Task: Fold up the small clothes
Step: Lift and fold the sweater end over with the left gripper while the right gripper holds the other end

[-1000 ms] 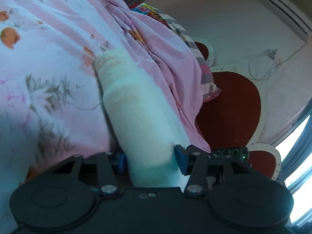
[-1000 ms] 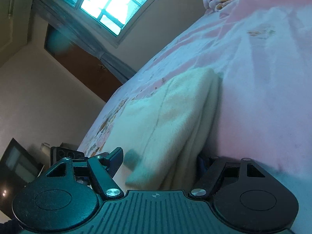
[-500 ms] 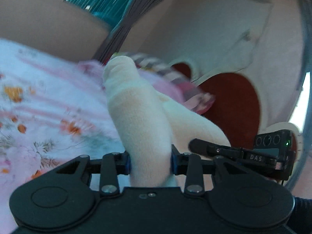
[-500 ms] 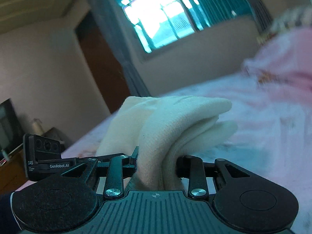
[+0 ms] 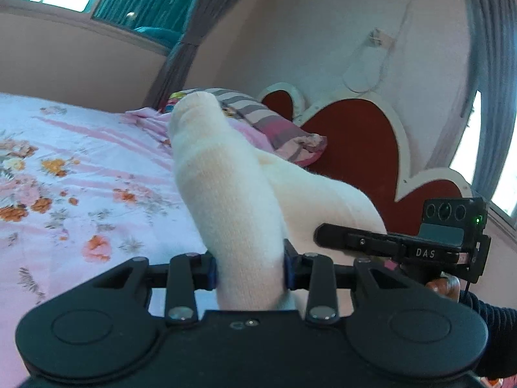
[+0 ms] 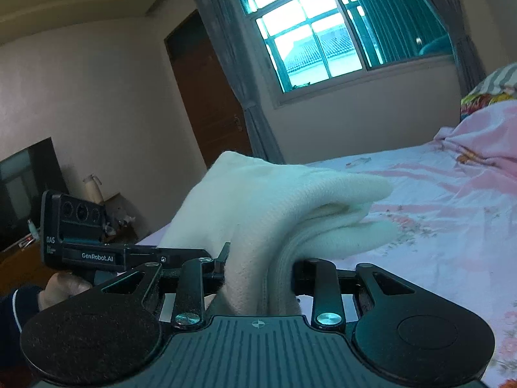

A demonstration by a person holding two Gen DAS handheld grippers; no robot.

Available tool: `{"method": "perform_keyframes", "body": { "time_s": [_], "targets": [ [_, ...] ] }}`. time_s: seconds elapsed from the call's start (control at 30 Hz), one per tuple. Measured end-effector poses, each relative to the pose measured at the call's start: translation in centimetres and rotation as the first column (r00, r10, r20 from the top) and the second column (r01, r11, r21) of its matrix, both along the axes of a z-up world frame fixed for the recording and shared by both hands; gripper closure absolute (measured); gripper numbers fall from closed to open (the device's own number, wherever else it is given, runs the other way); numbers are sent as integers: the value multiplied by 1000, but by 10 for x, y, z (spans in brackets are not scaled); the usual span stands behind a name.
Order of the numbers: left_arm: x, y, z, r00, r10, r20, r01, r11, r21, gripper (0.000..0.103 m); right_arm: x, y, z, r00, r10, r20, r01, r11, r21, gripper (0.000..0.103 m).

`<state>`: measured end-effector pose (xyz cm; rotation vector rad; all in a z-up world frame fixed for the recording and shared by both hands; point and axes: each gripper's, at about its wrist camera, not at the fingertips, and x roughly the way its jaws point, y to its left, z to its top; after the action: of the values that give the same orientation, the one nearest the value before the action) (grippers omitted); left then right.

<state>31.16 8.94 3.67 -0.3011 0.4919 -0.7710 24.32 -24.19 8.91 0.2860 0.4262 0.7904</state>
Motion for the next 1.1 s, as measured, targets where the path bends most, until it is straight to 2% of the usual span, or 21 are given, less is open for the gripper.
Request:
{"method": "perform_keyframes", "body": {
  "time_s": [0.23, 0.37, 0.43, 0.47, 0.5, 0.53, 0.6, 0.63, 0.73, 0.8, 0.87, 1.0, 1.03, 1.07, 1.1],
  "targets": [
    [84, 21, -55, 996, 43, -74, -44, 999, -1, 70, 98, 28, -54, 989, -6, -149, 15, 998, 55, 72],
    [148, 28, -106, 981, 78, -176, -76, 997, 18, 69, 167, 40, -104, 961, -28, -276, 46, 997, 56, 72],
    [173, 29, -135, 964, 101, -247, -94, 995, 39, 64, 199, 41, -137, 927, -56, -370, 85, 995, 61, 72],
    [186, 31, -152, 947, 115, -302, -103, 993, 55, 61, 214, 43, -154, 906, -70, -418, 102, 993, 54, 72],
    [193, 34, -167, 931, 113, -348, -112, 993, 24, 56, 226, 43, -171, 879, -88, -469, 119, 992, 37, 65],
    [192, 40, -172, 930, 102, -353, -119, 992, -27, 55, 234, 38, -185, 860, -82, -504, 129, 990, 58, 62],
    [183, 49, -169, 921, 89, -379, -120, 991, -59, 53, 234, 23, -191, 848, -54, -527, 139, 982, 124, 61],
    [173, 52, -166, 921, 77, -382, -107, 993, -58, 48, 228, 15, -187, 845, -57, -531, 145, 981, 125, 57],
    [139, 61, -165, 923, 13, -384, -27, 999, -32, 47, 196, -16, -176, 864, -59, -500, 134, 984, 116, 48],
    [118, 66, -169, 911, -34, -412, 5, 997, -71, 47, 178, -35, -179, 846, -29, -533, 126, 981, 145, 47],
    [102, 65, -171, 901, -36, -432, -2, 996, -87, 47, 164, -38, -186, 817, 14, -576, 105, 980, 172, 47],
    [102, 55, -176, 884, -1, -468, -58, 992, -113, 52, 144, -22, -183, 798, 7, -602, 89, 987, 130, 48],
    [105, 55, -177, 876, -4, -483, -67, 989, -129, 62, 140, -17, -180, 788, 8, -616, 92, 987, 131, 52],
    [108, 55, -179, 861, -9, -508, -73, 987, -141, 73, 142, -15, -180, 772, 18, -636, 92, 986, 140, 66],
    [112, 56, -180, 843, -12, -538, -82, 985, -150, 83, 144, -12, -182, 747, 40, -663, 77, 986, 147, 89]
  ]
}}
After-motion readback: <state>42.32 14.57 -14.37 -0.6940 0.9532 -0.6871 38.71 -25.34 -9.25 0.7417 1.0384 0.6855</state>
